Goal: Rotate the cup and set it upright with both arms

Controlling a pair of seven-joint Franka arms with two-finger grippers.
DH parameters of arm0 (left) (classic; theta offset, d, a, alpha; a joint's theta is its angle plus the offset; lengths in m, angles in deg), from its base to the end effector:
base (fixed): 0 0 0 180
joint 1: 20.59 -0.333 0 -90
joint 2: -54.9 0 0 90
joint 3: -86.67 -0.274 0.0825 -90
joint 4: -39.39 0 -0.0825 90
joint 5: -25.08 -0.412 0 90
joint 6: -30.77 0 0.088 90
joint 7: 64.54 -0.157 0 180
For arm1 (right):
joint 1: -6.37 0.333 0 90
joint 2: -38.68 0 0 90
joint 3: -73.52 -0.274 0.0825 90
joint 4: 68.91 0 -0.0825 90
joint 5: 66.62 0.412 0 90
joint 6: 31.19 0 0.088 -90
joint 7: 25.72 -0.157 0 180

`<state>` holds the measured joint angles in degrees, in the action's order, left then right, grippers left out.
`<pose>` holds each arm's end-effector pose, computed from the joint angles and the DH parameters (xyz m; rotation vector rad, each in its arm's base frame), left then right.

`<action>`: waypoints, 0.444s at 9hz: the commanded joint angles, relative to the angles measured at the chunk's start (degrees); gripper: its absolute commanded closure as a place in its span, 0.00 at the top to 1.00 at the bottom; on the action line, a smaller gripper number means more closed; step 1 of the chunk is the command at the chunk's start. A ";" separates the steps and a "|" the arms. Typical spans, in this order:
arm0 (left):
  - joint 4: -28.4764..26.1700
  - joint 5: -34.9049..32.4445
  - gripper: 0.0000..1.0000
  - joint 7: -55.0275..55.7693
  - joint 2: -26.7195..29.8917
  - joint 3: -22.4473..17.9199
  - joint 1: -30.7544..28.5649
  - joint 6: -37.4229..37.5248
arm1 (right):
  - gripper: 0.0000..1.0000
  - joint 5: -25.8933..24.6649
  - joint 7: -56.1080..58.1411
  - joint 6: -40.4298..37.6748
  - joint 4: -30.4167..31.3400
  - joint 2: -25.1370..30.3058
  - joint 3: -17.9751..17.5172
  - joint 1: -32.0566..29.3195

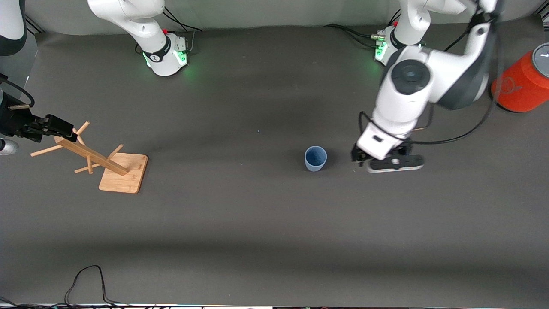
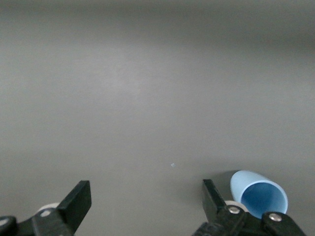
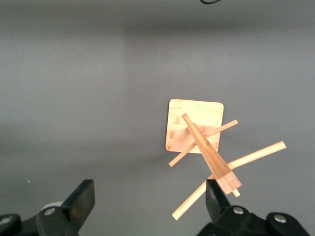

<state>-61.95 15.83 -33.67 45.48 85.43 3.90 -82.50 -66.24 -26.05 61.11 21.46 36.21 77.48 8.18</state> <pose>0.5912 -0.2352 0.3693 -3.0187 -0.1087 -0.1643 0.5960 -0.0208 0.5074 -3.1370 0.0683 0.0145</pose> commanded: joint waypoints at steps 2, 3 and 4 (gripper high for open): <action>4.13 1.33 1.00 -5.44 4.13 0.54 -6.18 9.20 | 1.00 0.32 0.33 0.08 -1.16 -0.60 0.35 0.12; 3.96 3.95 1.00 -9.56 6.50 0.72 -10.04 11.48 | 1.00 0.32 0.33 0.08 -1.16 -0.60 0.35 0.12; 3.87 4.84 1.00 -14.73 8.70 0.37 -11.90 14.11 | 1.00 0.32 0.33 0.08 -1.16 -0.60 0.35 0.12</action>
<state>-57.47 18.68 -42.96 50.68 85.37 -5.25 -71.49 -66.24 -26.05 61.10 21.44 36.19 77.55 8.16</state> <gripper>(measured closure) 0.000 0.000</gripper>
